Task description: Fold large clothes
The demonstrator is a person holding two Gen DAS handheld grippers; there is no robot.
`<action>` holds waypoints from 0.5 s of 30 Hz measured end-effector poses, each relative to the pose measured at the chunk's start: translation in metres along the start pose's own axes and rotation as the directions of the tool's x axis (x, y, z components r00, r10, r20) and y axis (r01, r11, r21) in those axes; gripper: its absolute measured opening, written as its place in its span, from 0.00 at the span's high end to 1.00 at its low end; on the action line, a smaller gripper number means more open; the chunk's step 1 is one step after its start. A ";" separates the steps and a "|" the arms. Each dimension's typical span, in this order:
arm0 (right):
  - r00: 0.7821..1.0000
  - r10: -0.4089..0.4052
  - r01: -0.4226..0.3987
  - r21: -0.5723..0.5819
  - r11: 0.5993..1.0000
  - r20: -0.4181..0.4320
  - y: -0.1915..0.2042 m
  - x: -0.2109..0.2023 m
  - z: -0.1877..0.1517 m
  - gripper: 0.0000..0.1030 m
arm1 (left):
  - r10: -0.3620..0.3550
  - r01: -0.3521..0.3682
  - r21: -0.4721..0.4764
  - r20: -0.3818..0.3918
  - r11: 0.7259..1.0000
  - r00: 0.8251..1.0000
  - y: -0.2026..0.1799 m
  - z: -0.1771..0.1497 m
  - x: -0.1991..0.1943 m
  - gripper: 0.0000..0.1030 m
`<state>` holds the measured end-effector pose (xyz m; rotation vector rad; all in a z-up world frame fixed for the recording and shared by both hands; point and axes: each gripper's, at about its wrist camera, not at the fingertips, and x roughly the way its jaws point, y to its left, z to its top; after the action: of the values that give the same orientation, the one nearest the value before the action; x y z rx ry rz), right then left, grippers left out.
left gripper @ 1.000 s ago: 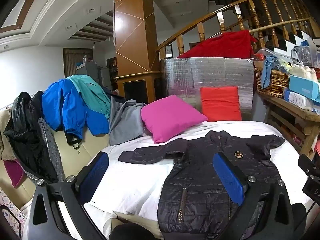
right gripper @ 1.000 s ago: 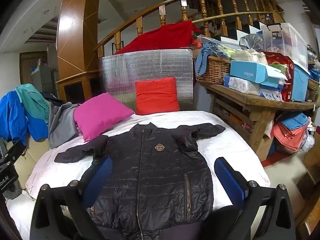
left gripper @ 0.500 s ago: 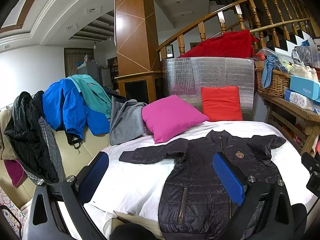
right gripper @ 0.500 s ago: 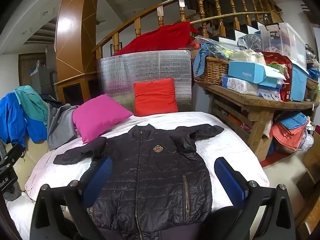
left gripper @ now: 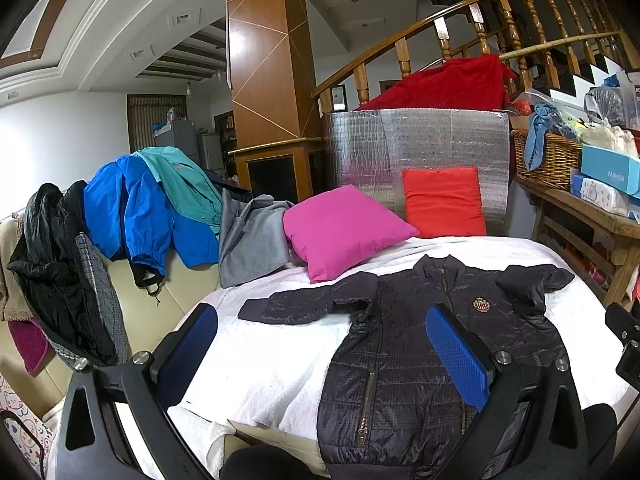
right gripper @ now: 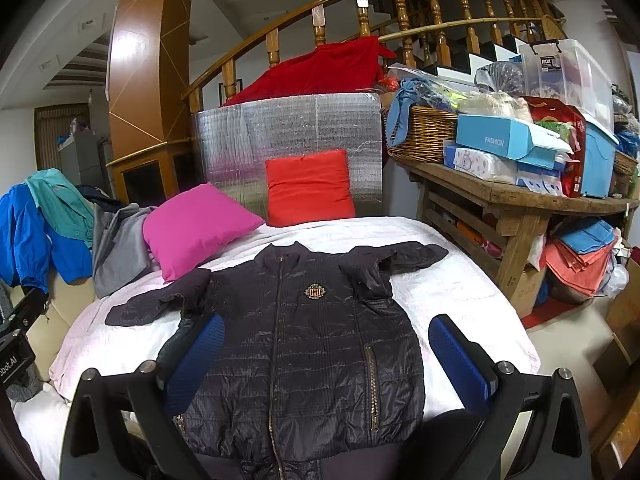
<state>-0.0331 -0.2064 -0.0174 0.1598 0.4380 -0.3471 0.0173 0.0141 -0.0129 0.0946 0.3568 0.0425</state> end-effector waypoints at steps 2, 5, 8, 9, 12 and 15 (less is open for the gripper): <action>1.000 -0.001 0.001 -0.002 1.000 0.000 0.000 0.000 0.000 0.00 | 0.000 0.000 0.000 0.001 1.000 1.000 0.000 -0.001 0.000 0.00; 1.000 0.000 0.000 0.000 1.000 -0.002 0.000 0.000 0.000 0.00 | -0.001 0.001 0.000 0.001 1.000 1.000 0.000 -0.001 0.000 0.00; 1.000 -0.001 0.001 0.000 1.000 -0.003 -0.001 0.001 -0.001 0.00 | 0.000 0.000 0.001 0.000 1.000 1.000 0.000 -0.001 0.000 0.00; 1.000 -0.001 0.001 0.000 1.000 -0.003 -0.001 0.001 -0.001 0.00 | 0.000 0.000 0.001 0.000 1.000 1.000 0.000 -0.001 0.000 0.00; 1.000 0.001 -0.001 0.002 1.000 -0.005 -0.002 0.001 -0.001 0.00 | -0.001 0.001 0.003 -0.002 1.000 1.000 0.000 -0.001 0.000 0.00; 1.000 -0.001 0.001 0.001 1.000 -0.009 -0.003 0.003 -0.001 0.00 | -0.002 0.002 0.005 -0.006 1.000 1.000 -0.001 -0.002 0.001 0.00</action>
<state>-0.0325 -0.2092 -0.0200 0.1623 0.4469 -0.3476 0.0171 0.0130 -0.0152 0.0994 0.3628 0.0396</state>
